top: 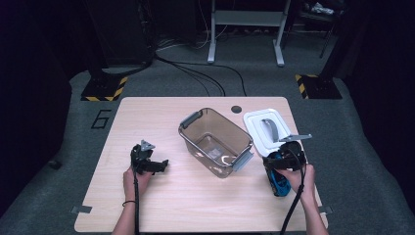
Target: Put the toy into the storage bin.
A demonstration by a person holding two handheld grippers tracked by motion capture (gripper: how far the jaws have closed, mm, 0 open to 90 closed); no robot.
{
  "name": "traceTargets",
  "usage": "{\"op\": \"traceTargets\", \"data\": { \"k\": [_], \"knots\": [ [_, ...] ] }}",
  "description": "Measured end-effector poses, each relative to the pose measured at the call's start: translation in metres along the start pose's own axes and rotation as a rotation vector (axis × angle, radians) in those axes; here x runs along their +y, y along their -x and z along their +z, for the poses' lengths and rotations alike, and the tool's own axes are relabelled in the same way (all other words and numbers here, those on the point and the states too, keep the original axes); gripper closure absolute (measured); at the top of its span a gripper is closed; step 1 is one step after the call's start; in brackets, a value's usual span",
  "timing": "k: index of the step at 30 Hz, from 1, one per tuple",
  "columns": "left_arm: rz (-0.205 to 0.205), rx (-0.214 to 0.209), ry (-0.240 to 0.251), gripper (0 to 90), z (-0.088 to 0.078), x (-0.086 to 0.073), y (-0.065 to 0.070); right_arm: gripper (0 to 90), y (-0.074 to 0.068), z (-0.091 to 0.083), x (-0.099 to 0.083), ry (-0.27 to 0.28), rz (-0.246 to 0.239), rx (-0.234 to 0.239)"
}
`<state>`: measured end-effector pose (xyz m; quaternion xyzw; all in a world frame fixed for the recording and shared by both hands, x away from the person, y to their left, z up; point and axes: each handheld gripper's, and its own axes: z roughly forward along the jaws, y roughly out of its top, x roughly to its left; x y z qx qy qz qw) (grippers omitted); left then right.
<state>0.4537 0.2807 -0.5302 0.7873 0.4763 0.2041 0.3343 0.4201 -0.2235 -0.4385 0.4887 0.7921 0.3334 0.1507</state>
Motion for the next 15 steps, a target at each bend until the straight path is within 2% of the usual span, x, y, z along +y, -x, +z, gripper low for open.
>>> {"op": "traceTargets", "data": {
  "k": [1, 2, 3, 4, 8, 15],
  "knots": [
    [0.001, 0.000, 0.000, 0.7, 0.000, 0.000, 0.000, 24.2, -0.001, -0.003, 0.000, 0.008, 0.015, -0.005],
    [0.000, 0.000, 0.000, 0.7, 0.000, 0.000, 0.000, 24.2, -0.001, -0.005, 0.000, 0.014, 0.014, -0.010],
    [0.000, 0.000, 0.000, 0.7, 0.000, 0.000, 0.000, 24.3, 0.001, -0.008, 0.000, 0.045, -0.001, -0.016],
    [0.000, -0.001, 0.000, 0.7, 0.000, 0.000, 0.000, 24.2, 0.000, -0.011, 0.000, 0.052, 0.013, -0.020],
    [0.000, 0.000, 0.000, 0.7, 0.000, 0.000, 0.000, 24.2, 0.003, -0.019, 0.000, 0.102, 0.015, -0.026],
    [0.000, 0.000, -0.001, 0.7, 0.000, 0.000, 0.000, 24.2, 0.005, -0.025, 0.007, 0.132, 0.023, -0.032]
  ]
}}
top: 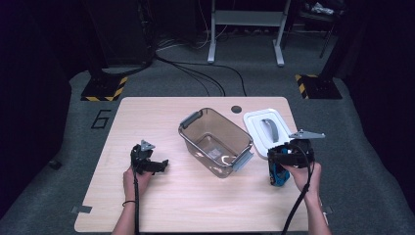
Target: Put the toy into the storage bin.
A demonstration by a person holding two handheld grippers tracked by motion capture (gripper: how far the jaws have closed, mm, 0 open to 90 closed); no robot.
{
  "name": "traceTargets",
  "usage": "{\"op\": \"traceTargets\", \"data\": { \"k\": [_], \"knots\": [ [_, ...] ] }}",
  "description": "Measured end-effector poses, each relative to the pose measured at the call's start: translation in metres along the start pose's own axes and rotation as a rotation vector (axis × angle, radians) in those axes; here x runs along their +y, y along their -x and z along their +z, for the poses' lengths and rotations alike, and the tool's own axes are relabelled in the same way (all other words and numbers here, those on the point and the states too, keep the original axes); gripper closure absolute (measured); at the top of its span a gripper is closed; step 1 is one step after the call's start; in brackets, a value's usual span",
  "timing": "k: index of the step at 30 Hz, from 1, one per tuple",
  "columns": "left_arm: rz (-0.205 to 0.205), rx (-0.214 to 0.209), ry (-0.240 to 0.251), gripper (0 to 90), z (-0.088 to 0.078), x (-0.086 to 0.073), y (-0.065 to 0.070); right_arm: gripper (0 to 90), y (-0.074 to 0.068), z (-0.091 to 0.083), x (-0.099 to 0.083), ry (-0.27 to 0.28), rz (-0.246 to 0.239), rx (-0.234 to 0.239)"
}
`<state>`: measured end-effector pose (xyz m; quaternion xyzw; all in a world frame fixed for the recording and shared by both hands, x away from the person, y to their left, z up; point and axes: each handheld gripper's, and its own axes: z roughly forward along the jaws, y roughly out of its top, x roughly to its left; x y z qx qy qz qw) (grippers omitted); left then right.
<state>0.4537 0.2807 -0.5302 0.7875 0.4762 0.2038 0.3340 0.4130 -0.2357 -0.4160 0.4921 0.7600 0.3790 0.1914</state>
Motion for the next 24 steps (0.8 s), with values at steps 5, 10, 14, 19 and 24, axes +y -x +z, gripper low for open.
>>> {"op": "traceTargets", "data": {
  "k": [5, 10, 14, 19, 24],
  "knots": [
    [0.000, 0.000, 0.000, 0.7, 0.000, 0.000, 0.000, 24.2, 0.001, 0.001, 0.008, 0.016, 0.000, -0.008],
    [0.000, 0.000, 0.000, 0.7, 0.000, 0.000, 0.000, 24.2, 0.000, 0.003, 0.015, 0.024, -0.014, -0.015],
    [0.000, 0.000, 0.000, 0.7, 0.000, 0.000, 0.000, 24.2, -0.001, 0.004, 0.023, 0.035, -0.019, -0.019],
    [0.000, 0.000, 0.000, 0.7, 0.000, 0.000, 0.000, 24.2, -0.002, 0.006, 0.032, 0.041, -0.030, -0.022],
    [0.000, 0.000, 0.000, 0.7, 0.000, 0.000, 0.000, 24.2, -0.002, 0.007, 0.043, 0.051, -0.036, -0.030]
  ]
}}
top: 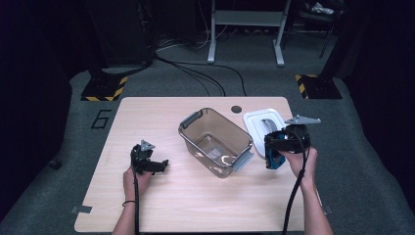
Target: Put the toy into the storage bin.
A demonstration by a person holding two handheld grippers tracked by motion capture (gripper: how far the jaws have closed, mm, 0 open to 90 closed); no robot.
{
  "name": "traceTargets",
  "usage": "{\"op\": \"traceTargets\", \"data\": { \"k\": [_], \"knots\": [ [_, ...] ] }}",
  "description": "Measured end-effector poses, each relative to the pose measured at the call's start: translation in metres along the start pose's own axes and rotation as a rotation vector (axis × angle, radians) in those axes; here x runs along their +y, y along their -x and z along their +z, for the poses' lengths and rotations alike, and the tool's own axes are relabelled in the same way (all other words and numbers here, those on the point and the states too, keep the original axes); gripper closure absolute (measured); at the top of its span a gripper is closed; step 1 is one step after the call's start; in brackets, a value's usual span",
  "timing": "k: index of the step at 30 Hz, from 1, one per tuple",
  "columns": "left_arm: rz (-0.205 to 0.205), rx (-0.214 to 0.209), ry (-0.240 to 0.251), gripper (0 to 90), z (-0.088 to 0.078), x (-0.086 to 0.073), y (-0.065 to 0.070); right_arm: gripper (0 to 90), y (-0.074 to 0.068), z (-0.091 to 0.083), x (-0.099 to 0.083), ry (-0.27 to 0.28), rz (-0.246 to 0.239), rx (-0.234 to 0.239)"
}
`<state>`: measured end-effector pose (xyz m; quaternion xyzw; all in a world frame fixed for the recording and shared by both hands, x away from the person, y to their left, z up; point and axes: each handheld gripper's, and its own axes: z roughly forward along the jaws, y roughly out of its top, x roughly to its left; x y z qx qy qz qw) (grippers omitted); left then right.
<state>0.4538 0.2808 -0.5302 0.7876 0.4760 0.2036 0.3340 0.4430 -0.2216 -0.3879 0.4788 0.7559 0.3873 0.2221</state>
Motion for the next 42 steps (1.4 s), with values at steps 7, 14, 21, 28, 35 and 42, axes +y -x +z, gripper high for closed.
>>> {"op": "traceTargets", "data": {
  "k": [7, 14, 21, 28, 35, 42],
  "knots": [
    [0.001, 0.000, 0.001, 0.7, 0.000, 0.000, 0.000, 24.2, 0.002, 0.002, 0.014, 0.009, -0.022, -0.027],
    [0.000, 0.000, 0.000, 0.7, 0.000, 0.000, 0.000, 24.2, 0.006, 0.003, 0.027, 0.026, -0.027, -0.050],
    [0.000, 0.000, 0.000, 0.7, 0.000, 0.000, 0.000, 24.2, 0.006, 0.003, 0.042, 0.036, -0.043, -0.073],
    [0.000, 0.000, 0.000, 0.7, 0.000, 0.000, 0.000, 24.2, 0.006, 0.003, 0.054, 0.042, -0.054, -0.084],
    [0.001, 0.000, 0.000, 0.7, 0.000, 0.000, 0.000, 24.2, 0.005, 0.005, 0.063, 0.048, -0.063, -0.091],
    [0.000, 0.000, 0.000, 0.7, 0.000, 0.000, 0.000, 24.2, 0.002, 0.006, 0.071, 0.049, -0.080, -0.096]
  ]
}}
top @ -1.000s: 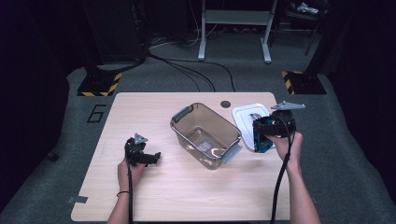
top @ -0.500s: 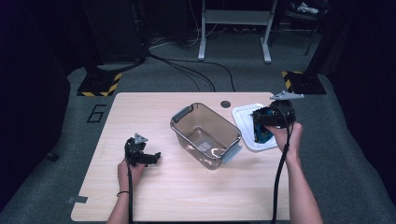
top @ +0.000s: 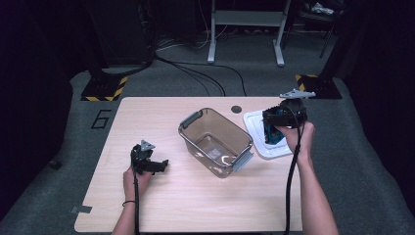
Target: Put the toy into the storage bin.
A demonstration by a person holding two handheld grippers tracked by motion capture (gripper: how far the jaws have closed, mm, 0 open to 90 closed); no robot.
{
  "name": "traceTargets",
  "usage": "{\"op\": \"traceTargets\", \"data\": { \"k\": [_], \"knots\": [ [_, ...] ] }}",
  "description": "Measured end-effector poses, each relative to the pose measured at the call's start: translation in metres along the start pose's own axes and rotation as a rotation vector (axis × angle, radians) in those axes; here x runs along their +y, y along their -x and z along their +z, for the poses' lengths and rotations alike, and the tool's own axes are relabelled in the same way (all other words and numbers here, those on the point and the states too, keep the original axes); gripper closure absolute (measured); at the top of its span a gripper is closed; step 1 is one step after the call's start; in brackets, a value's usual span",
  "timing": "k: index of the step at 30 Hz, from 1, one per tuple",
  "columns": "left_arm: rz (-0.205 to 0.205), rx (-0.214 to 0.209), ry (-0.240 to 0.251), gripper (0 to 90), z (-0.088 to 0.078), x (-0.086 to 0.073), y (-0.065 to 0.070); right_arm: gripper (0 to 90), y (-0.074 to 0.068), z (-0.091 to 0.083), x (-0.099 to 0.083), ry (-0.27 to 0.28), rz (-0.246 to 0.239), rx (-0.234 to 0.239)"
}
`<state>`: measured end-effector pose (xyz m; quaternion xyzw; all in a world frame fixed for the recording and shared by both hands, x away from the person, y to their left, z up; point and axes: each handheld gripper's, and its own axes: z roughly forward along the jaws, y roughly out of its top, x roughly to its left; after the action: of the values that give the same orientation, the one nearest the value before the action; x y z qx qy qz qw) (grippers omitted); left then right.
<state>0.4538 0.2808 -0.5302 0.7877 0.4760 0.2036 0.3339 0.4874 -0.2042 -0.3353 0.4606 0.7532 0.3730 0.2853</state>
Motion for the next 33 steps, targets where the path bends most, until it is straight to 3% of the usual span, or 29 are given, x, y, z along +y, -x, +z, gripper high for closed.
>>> {"op": "traceTargets", "data": {
  "k": [19, 33],
  "knots": [
    [0.000, 0.000, 0.000, 0.7, 0.000, 0.000, 0.000, 24.1, -0.006, 0.004, 0.025, 0.017, -0.043, -0.016],
    [0.001, -0.001, 0.000, 0.7, 0.000, 0.000, 0.000, 24.2, -0.019, -0.003, 0.047, 0.072, -0.078, -0.003]
  ]
}}
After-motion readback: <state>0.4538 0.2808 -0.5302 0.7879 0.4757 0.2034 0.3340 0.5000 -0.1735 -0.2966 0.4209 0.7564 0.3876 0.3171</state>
